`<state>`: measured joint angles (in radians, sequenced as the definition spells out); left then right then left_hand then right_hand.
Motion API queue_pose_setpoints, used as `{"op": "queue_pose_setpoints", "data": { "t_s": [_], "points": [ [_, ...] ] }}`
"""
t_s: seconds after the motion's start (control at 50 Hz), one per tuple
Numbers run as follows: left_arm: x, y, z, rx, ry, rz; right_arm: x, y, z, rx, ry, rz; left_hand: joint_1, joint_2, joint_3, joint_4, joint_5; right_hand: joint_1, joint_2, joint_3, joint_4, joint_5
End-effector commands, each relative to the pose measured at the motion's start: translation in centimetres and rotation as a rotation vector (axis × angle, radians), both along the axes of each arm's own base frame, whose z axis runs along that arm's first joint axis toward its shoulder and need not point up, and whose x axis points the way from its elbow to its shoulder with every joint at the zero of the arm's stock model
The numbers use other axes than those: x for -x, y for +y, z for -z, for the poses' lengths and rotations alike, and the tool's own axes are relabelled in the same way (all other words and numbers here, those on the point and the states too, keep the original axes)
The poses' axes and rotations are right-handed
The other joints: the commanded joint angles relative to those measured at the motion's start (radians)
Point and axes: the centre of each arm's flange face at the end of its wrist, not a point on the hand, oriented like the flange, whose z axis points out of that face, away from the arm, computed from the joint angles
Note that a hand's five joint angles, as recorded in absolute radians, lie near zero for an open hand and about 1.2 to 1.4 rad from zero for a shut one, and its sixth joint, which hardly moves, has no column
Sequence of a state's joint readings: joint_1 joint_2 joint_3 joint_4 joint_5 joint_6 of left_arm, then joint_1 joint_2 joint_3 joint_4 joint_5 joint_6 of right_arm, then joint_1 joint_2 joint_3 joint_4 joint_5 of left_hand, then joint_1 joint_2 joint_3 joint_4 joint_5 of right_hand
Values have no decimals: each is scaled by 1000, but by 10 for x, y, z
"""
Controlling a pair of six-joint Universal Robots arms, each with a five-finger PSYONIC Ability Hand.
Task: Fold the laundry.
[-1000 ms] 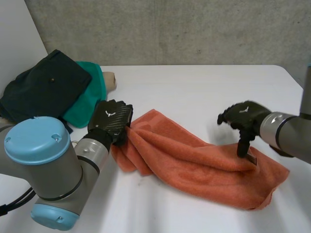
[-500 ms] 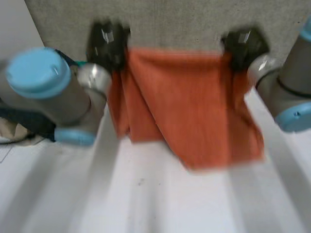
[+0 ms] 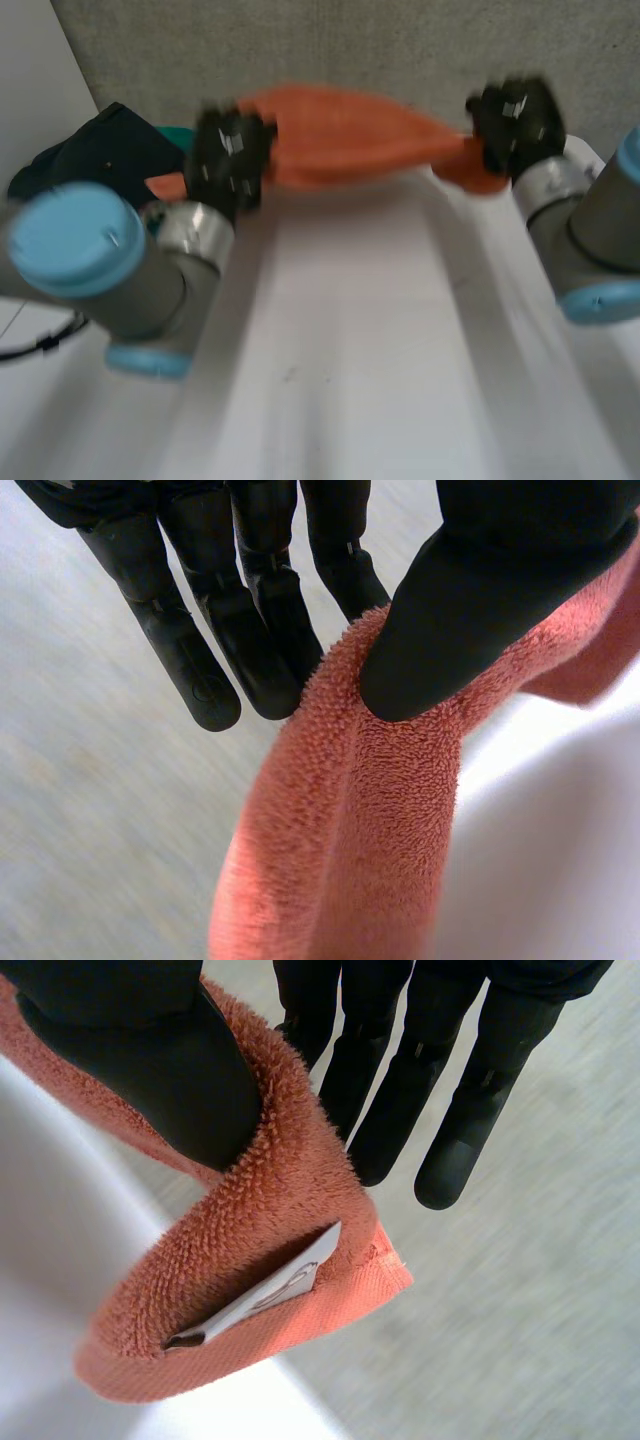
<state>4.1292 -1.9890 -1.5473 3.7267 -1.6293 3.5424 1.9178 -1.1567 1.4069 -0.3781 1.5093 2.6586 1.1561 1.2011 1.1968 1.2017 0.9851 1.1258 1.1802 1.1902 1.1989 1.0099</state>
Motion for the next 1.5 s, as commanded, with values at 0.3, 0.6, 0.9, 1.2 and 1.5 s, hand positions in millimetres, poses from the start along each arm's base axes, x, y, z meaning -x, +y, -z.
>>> {"op": "queue_pose_setpoints", "data": {
  "t_s": [0.3,0.6,0.9,1.2,1.5],
  "points": [
    [-59,23,53,-289,-145,-63,33,13,81,-267,104,55,-922,-967,-963,-968,-926,271,216,206,197,212],
    [-123,-49,63,-361,-136,4,38,7,83,-273,105,73,-687,-732,-728,-733,-691,271,216,206,197,212],
    [-133,-97,108,-282,-390,1,37,11,87,-284,111,67,-681,-726,-722,-727,-685,271,216,206,197,212],
    [-120,-128,115,-227,-380,16,37,14,95,-308,122,63,-564,-609,-605,-610,-567,271,216,206,197,212],
    [-101,-143,114,-164,-384,38,42,6,83,-278,107,84,240,195,199,195,237,271,216,206,197,212]
  ]
}}
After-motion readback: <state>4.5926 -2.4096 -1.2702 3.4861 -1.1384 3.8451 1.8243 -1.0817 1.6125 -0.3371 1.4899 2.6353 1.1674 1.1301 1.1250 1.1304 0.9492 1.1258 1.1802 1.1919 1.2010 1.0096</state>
